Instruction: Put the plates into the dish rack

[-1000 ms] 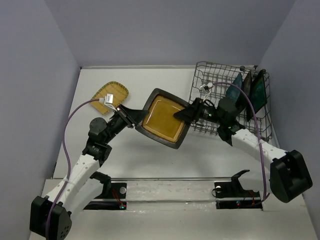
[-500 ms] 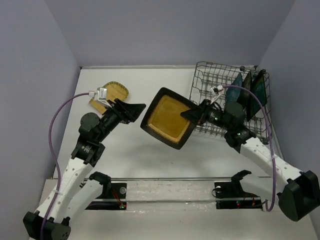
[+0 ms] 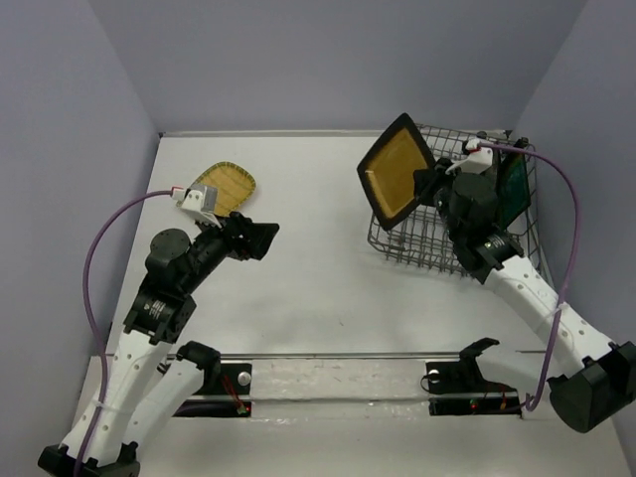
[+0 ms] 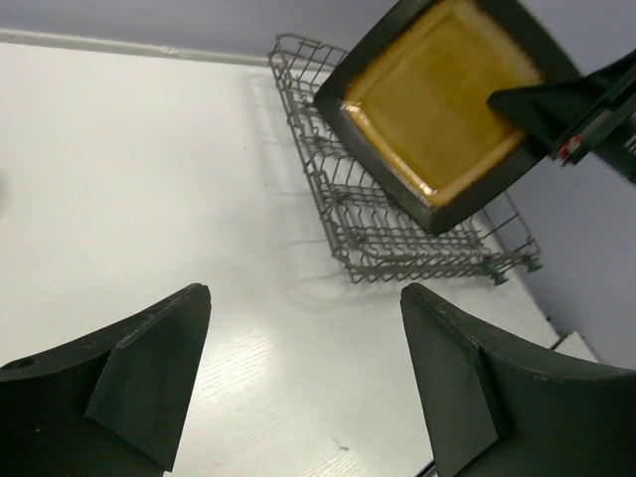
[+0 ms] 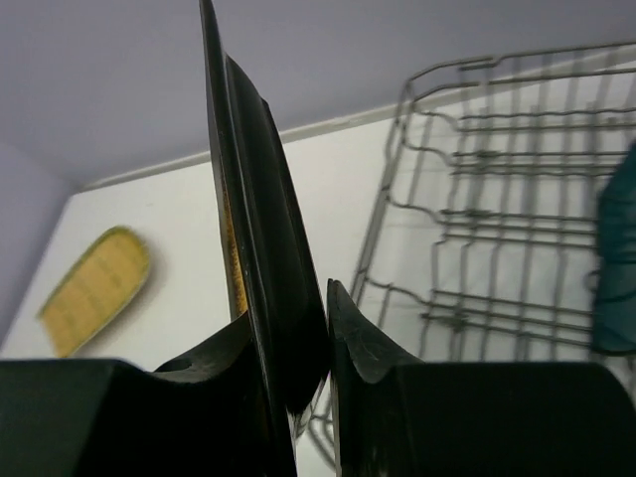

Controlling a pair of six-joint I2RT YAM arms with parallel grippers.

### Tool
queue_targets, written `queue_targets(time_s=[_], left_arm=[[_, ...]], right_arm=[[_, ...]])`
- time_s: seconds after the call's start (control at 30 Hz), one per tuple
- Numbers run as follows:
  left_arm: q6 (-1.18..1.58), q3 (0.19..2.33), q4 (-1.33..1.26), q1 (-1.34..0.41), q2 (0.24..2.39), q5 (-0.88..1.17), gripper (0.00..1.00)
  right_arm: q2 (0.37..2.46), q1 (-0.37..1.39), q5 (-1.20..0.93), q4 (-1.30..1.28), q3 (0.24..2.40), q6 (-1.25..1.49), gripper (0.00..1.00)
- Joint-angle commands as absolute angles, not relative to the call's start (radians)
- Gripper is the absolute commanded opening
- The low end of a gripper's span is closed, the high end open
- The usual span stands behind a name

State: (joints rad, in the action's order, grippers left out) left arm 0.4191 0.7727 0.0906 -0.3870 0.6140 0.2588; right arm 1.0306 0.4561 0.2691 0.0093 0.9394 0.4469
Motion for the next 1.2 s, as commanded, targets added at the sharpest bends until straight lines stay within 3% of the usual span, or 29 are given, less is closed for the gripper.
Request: queue_targets(time_s=[0.0,0.5,1.17], left_arm=[[0.307,0.726,0.13,-0.393,0.595,0.224,0.89],[0.305,0.676,0.106,-0.38,0.543,0.209,0.88],[0.305,0.678,0.103,-0.37,0.565,0.19,0.88]], right_arm=[[1.089,0.433,0.693,0.149,1.06,0.225,0.07],[1.459,0.273,0.868,0.551,1.117,-0.149,0.07],[1.644,0.273,0.825,0.54,1.062,0.055,0.07]])
